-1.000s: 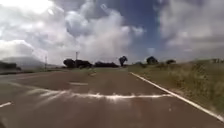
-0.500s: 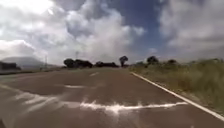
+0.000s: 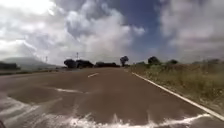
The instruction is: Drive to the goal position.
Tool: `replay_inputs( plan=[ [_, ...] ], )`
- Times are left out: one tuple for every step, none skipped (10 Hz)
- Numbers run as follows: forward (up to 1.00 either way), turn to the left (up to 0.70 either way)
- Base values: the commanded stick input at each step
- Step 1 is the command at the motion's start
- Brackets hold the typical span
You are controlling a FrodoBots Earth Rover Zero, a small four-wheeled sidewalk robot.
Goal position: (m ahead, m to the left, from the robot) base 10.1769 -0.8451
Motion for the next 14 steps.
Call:
replay_inputs(
  plan=[
    [1.0, 0.0],
    [1.0, 0.0],
    [1.0, 0.0],
    [1.0, 0.0],
    [1.0, 0.0],
    [1.0, 0.0],
    [1.0, 0.0],
    [1.0, 0.0],
    [1.0, 0.0],
    [1.0, 0.0],
    [1.0, 0.0],
    [1.0, 0.0],
    [1.0, 0.0],
    [1.0, 0.0]
  ],
)
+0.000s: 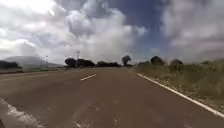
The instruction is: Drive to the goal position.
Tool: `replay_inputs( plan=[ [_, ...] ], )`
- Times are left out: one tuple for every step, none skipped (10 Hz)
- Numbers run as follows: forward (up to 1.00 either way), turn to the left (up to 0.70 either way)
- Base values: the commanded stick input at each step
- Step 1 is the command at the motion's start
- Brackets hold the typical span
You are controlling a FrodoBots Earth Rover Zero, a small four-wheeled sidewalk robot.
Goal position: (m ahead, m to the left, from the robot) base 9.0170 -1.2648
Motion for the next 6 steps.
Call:
replay_inputs(
  plan=[
    [1.0, 0.0],
    [1.0, 0.0],
    [1.0, 0.0],
    [1.0, 0.0],
    [1.0, 0.0],
    [1.0, 0.0]
  ],
)
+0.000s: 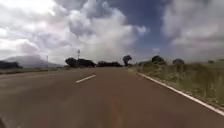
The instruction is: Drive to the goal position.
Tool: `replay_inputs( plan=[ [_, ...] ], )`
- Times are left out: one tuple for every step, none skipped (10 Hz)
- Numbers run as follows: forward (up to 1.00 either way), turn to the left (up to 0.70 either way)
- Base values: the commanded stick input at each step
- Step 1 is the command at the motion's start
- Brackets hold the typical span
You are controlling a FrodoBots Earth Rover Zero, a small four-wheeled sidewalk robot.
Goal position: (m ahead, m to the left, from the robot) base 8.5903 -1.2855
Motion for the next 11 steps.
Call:
replay_inputs(
  plan=[
    [1.0, 0.0],
    [1.0, 0.0],
    [1.0, 0.0],
    [1.0, 0.0],
    [1.0, 0.0],
    [1.0, 0.0],
    [1.0, 0.0],
    [1.0, 0.0],
    [1.0, 0.0],
    [1.0, 0.0],
    [1.0, 0.0]
  ],
)
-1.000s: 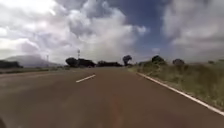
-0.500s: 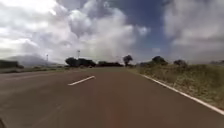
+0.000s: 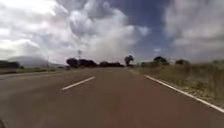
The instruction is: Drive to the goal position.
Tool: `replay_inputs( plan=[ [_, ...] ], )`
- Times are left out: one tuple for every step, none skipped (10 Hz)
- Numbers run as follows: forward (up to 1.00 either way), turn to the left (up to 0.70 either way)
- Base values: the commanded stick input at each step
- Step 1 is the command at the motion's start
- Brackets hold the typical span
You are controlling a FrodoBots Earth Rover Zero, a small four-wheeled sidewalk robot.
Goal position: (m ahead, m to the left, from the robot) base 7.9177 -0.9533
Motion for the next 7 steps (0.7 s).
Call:
replay_inputs(
  plan=[
    [1.0, 0.0],
    [1.0, 0.0],
    [1.0, 0.0],
    [1.0, 0.0],
    [1.0, 0.0],
    [1.0, 0.0],
    [1.0, -0.4]
  ],
)
